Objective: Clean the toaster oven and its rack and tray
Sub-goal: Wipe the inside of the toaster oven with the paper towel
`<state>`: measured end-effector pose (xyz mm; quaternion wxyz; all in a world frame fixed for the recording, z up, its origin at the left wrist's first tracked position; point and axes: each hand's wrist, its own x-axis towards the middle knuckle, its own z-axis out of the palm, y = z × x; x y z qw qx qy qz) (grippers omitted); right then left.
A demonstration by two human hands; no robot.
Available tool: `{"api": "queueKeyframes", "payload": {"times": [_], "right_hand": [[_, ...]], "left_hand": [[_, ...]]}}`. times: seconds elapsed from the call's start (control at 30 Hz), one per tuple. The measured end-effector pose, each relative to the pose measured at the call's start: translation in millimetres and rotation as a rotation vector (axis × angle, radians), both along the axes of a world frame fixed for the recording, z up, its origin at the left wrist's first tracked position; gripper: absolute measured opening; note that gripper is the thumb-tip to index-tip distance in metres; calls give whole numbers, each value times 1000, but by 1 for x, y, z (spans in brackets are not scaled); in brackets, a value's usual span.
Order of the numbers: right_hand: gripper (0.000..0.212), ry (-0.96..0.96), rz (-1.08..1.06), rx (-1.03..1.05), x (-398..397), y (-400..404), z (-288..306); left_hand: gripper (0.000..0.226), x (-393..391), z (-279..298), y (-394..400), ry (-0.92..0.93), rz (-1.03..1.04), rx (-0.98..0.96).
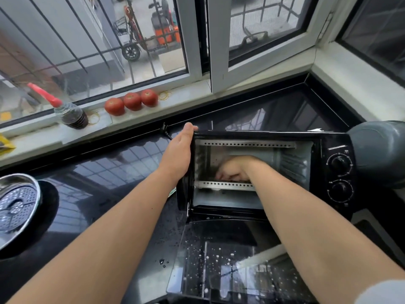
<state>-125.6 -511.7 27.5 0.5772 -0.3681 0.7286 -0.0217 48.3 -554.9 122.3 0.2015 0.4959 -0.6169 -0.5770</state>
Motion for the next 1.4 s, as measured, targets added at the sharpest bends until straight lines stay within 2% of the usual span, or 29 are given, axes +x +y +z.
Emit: {"api": "queueKeyframes", "payload": {"times": [0.03,0.1,0.17,0.27,0.37,0.47,0.53,0.63,0.77,0.9,0.97,1.03,1.13,1.17,1.27,1.33,1.4], "right_hand": [[45,-87,-91,-8,8,-5,-2],[51,-82,-162,-38,18,-13,-7],[50,-76,-171,-42,20,-15,-10],[66,-95,-102,3,16,-14,-12],[61,-103,-47,30,14,-18,-10],[56,-163,-160,1,13,-17,-11],[56,-190,-193,-8,12,-12,-10],[54,-155,-103,3,13,-10,-9],[44,132,208,54,14,-17,1],[6,391,348,159,-19,2,18],[13,613,501,232,-32,20,27],[12,709,608,272,-36,30,30],[12,621,493,195,-26,18,23],[14,526,415,147,-17,10,21],[38,166,149,29,16,-8,12],[44,163,122,-46,34,-11,14],[48,256,211,-69,40,-9,11]], "left_hand": [[70,0,0,0,-2,2,-10],[71,0,3,1,-13,3,-29],[72,0,4,2,-21,1,-33],[77,1,4,1,-30,-15,-38],[73,1,3,2,-28,-15,-43],[59,1,2,1,-14,-13,-28],[58,2,1,1,-16,-16,-24],[59,3,1,1,-15,-15,-27],[59,2,2,1,-13,-18,-31],[61,3,6,4,-24,-27,-15],[61,2,8,6,-13,-34,-28],[61,2,9,7,-17,-40,-44],[61,3,8,8,-28,-40,-61],[62,3,7,8,-31,-37,-67],[62,3,6,9,-41,-37,-88],[62,4,4,8,-45,-34,-89],[66,5,0,5,-48,-21,-90]]}}
